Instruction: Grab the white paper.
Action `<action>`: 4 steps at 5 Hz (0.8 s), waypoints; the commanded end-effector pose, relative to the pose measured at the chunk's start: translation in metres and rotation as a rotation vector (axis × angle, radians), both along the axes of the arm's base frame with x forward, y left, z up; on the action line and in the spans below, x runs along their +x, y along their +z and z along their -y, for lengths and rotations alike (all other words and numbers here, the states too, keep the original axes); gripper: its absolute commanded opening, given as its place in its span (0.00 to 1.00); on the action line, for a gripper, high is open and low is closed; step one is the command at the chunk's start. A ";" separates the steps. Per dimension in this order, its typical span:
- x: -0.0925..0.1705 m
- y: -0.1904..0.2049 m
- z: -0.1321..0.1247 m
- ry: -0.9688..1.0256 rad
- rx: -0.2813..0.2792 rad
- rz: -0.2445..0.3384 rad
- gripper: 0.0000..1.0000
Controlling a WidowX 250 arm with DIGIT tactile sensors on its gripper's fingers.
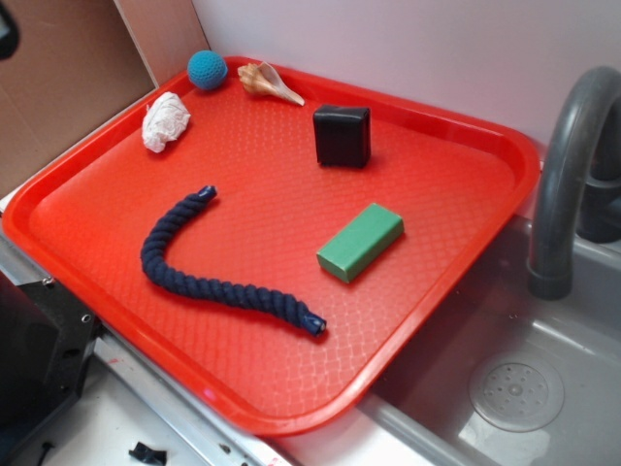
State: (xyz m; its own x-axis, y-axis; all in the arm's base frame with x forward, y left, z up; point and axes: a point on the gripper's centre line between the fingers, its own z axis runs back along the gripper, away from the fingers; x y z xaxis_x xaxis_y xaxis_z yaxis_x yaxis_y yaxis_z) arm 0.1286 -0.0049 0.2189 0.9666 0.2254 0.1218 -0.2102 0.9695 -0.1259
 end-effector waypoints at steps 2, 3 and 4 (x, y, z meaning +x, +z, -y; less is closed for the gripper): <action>0.068 -0.078 -0.092 0.592 -0.053 0.256 1.00; 0.087 -0.107 -0.112 0.616 -0.041 0.246 1.00; 0.105 -0.142 -0.130 0.589 -0.012 0.174 1.00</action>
